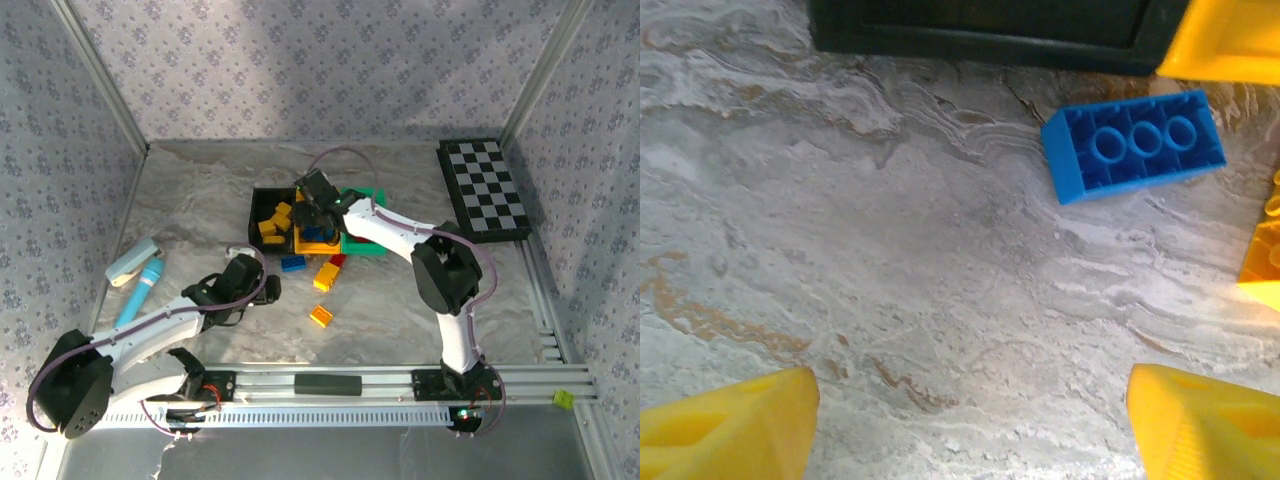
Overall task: Sort the legos into containers by color
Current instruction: Place the lego in the container, then pick up the lego from the center of the table.
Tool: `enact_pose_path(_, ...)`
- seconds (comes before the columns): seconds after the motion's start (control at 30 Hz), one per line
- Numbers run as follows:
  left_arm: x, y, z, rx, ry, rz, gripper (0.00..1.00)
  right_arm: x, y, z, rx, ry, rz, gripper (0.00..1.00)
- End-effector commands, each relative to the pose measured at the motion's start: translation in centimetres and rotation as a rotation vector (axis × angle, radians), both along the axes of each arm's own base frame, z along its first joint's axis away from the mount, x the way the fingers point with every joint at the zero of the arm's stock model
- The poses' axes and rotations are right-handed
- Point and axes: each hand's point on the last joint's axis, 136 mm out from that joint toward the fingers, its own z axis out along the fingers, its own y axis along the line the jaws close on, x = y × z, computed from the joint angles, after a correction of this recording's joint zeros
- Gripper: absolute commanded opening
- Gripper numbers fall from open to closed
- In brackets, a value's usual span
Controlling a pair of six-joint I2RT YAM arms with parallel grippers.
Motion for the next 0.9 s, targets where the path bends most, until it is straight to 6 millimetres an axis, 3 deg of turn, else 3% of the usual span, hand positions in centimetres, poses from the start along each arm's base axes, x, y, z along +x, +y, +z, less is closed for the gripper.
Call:
enact_pose_path(0.0,0.1,-1.2,0.5,-0.044,0.016,-0.032,0.81,-0.9,0.2,1.8,0.006,-0.022,0.044,0.61)
enact_pose_path(0.2,1.6,-3.6,0.8,-0.059,0.036,-0.082,0.81,-3.5,-2.0,3.1,0.000,-0.051,0.042,0.62)
enact_pose_path(0.5,3.9,-5.8,-0.5,0.000,0.094,-0.092,0.83,-7.2,-7.0,4.4,-0.021,-0.091,-0.005,0.62)
enact_pose_path(0.53,4.2,-6.1,-0.6,-0.012,0.093,-0.086,0.83,-7.9,-7.8,3.4,-0.036,-0.075,-0.009,0.63)
enact_pose_path(0.67,5.4,-7.1,-0.5,-0.050,0.061,-0.050,0.88,-8.8,-9.2,3.2,-0.028,-0.079,-0.029,0.63)
enact_pose_path(0.87,6.9,-7.3,-1.3,0.068,0.062,0.004,0.87,-9.6,-10.5,3.0,-0.033,-0.076,-0.037,0.63)
